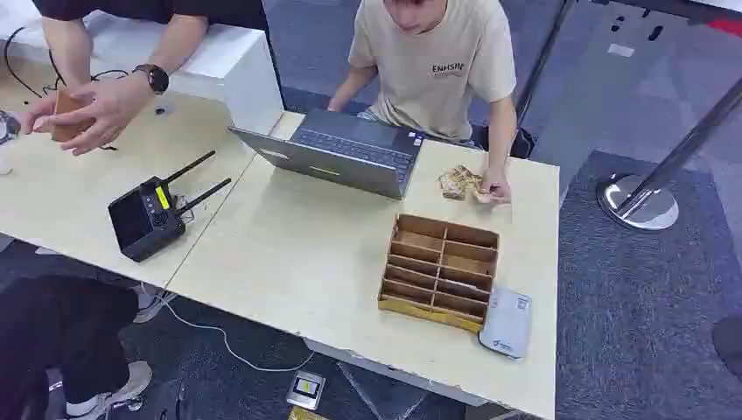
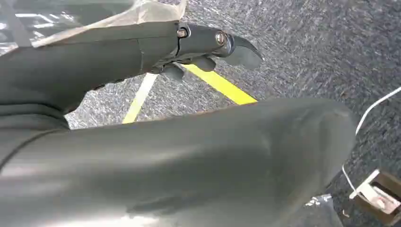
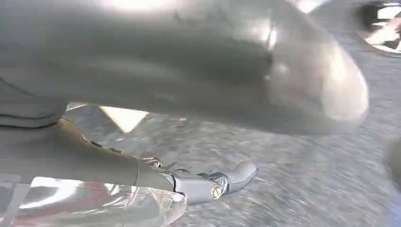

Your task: Pass the card to the sensor for recognition and then transmit it.

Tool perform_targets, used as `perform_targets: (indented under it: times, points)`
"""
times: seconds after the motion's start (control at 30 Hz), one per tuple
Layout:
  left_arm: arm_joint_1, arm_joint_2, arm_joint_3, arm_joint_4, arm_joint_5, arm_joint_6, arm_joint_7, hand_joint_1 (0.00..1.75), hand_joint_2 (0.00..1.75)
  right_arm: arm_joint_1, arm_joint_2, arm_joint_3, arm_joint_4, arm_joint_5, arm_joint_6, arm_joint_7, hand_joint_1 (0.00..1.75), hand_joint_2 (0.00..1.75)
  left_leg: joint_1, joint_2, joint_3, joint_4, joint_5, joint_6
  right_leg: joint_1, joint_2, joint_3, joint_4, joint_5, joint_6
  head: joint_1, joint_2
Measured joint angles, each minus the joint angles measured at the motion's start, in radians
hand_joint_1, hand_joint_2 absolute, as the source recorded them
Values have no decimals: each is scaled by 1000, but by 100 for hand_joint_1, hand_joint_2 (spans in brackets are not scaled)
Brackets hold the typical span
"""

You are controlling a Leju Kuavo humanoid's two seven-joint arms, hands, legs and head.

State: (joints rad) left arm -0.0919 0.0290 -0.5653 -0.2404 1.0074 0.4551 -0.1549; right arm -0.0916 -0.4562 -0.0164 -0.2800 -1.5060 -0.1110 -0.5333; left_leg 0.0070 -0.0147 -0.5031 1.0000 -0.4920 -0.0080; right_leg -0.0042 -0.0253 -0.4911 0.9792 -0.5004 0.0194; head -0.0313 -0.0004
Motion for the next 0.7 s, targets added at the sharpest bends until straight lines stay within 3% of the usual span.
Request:
perform_targets:
  times: [0.17, 0.27, 0.33, 0.4, 0.43, 0.5, 0.6, 0.7]
  points:
    - [-4, 2, -24, 8, 7, 3, 0, 0, 0, -1, -34, -27, -1, 13, 32, -51, 0, 0, 0, 0, 0, 0, 0, 0, 0, 0, 0, 0, 0, 0, 0, 0]
    - [-7, 6, -40, 15, 7, 2, -4, 0, 0, 16, -77, -61, -38, 119, 76, -99, 0, 0, -1, -1, -1, 0, 0, 0, -1, 0, 0, 0, 0, 0, 0, 0]
    - [-6, 7, -44, 17, 11, -8, -13, 0, 0, 61, -99, -113, -143, 348, 10, -35, 0, 0, 0, -4, -3, 0, 0, 0, 0, -2, 4, 1, 0, 0, 1, 0]
    - [-6, 7, -47, 20, 5, -15, -18, 0, 0, 88, -91, -185, -314, 690, -43, 121, 0, 0, 0, -3, -4, -1, 0, 0, 2, -2, 3, 2, 0, 0, 1, 0]
    - [-9, 7, -54, 22, -3, -16, -21, 0, 0, 86, -79, -220, -413, 847, -46, 208, 0, 175, -1, -2, -3, -1, 0, 0, 2, -1, 1, 3, 1, -1, 0, 0]
    - [-19, 7, -66, 24, -12, -16, -29, 0, 0, 74, -55, -284, -629, 1062, -73, 328, 0, 175, -4, -5, -2, -1, 2, 1, -1, -5, 1, 4, 1, 0, 1, 0]
    - [-16, 13, -75, 26, -27, -16, -27, 0, 0, 33, -40, -315, -928, 1315, -208, 483, 0, 175, -3, -19, -4, 0, 7, -1, -4, -18, 1, 4, 0, -1, 1, 0]
    - [-15, 18, -93, 31, -49, -23, -11, 0, 0, -12, -18, -288, -1191, 1527, -273, 571, 0, 175, -3, -20, -4, -1, 8, -2, -3, -18, 1, 5, 0, -1, 0, 0]
